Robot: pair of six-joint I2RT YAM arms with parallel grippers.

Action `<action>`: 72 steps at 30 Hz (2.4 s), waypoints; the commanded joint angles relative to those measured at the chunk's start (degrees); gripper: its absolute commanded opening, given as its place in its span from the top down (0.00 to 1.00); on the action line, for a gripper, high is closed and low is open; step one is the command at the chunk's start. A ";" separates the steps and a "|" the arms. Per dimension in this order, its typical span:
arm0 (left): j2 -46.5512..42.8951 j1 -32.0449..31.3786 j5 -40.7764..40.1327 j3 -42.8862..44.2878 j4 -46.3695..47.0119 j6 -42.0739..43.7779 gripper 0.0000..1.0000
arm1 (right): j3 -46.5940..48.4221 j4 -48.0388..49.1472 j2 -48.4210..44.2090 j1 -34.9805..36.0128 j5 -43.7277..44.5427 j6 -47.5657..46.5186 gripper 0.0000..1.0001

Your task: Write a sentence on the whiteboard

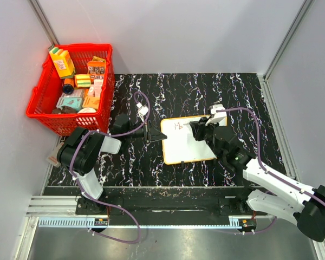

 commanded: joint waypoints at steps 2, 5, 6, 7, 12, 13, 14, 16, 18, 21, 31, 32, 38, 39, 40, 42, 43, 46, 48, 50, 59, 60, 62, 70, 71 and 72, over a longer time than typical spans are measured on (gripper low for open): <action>0.08 -0.24 0.97 0.09 5.15 1.98 1.00 | -1.11 1.97 -1.73 -0.31 -0.22 1.35 1.00; 0.08 -0.24 0.97 0.17 5.15 1.90 1.00 | -1.73 1.97 -2.09 -0.39 0.92 1.35 1.00; 0.17 -0.32 0.97 0.09 5.15 1.98 1.00 | -1.73 1.88 -2.26 -0.40 1.10 1.26 1.00; 0.17 -0.24 0.97 0.09 5.15 1.98 1.00 | -1.82 1.70 -2.35 -0.31 1.54 1.26 1.00; 0.17 -0.32 1.15 0.17 5.15 1.90 1.00 | -1.29 1.79 -2.79 -0.40 1.46 1.08 1.00; 0.17 -0.24 1.15 0.17 5.15 1.90 1.00 | -1.29 1.88 -2.79 -0.31 1.37 1.08 1.00; 0.17 -0.24 1.06 0.17 5.24 1.90 1.00 | -1.03 2.05 -2.62 -0.31 1.54 1.08 1.00; 0.17 -0.32 1.06 0.17 5.15 1.90 1.00 | -0.94 2.14 -2.09 -0.31 1.46 0.91 1.00; 0.26 -0.32 1.15 0.17 5.15 1.90 1.00 | -0.94 2.23 -1.48 -0.39 1.63 0.91 1.00; 0.08 -0.32 1.06 0.17 5.15 1.90 1.00 | -1.29 2.49 -0.51 -0.31 1.81 1.08 1.00; 0.17 -0.32 1.15 0.09 5.33 1.90 1.00 | -3.05 1.00 -1.47 -0.40 0.75 2.58 1.00; 0.17 -0.32 1.15 0.09 5.33 1.90 1.00 | -3.31 0.56 -1.74 -0.40 0.66 2.66 1.00; 0.17 -0.32 1.15 0.09 5.33 1.90 1.00 | -4.98 -0.84 -3.41 -0.39 -0.57 4.07 1.00; 0.17 -0.32 1.15 0.09 5.33 1.90 1.00 | -5.16 -1.02 -3.76 -0.31 -1.09 4.33 1.00; 0.17 -0.32 1.24 0.09 5.33 1.90 1.00 | -5.60 -1.11 -3.93 -0.39 -1.27 4.60 1.00; 0.17 -0.41 1.15 0.09 5.33 1.90 1.00 | -6.04 -1.28 -4.28 -0.31 -1.97 5.12 1.00; 0.17 -0.32 1.15 0.09 5.33 1.90 1.00 | -6.13 -1.46 -4.37 -0.31 -2.23 5.30 1.00; 0.17 -0.32 1.06 0.00 5.42 1.90 1.00 | -6.65 -1.99 -4.81 -0.39 -3.20 5.74 1.00; 0.08 -0.32 1.06 0.00 5.42 1.90 1.00 | -6.92 -2.25 -5.16 -0.39 -3.47 6.00 1.00; 0.08 -0.32 1.06 0.00 5.42 1.90 1.00 | -7.01 -2.43 -5.60 -0.31 -3.38 6.09 1.00; 0.17 -0.32 1.06 0.00 5.42 1.81 1.00 | -2.97 -0.41 -6.57 -0.39 -1.01 4.52 1.00; 0.17 -0.41 1.15 0.00 5.42 1.90 1.00 | -2.53 -0.23 -5.79 -0.40 -0.57 4.25 1.00; 0.17 -0.32 1.06 0.00 5.42 1.81 1.00 | -1.12 0.12 -4.73 -0.40 0.57 3.11 1.00; 0.17 -0.32 1.24 0.09 5.51 1.81 1.00 | 0.73 1.35 -1.65 -0.48 2.24 1.70 1.00; 0.17 -0.32 1.24 0.09 5.51 1.81 1.00 | 0.64 1.44 -1.48 -0.48 2.33 1.61 1.00; 0.26 -0.32 1.24 0.09 5.51 1.81 1.00 | 0.64 1.61 -1.21 -0.57 2.33 1.61 1.00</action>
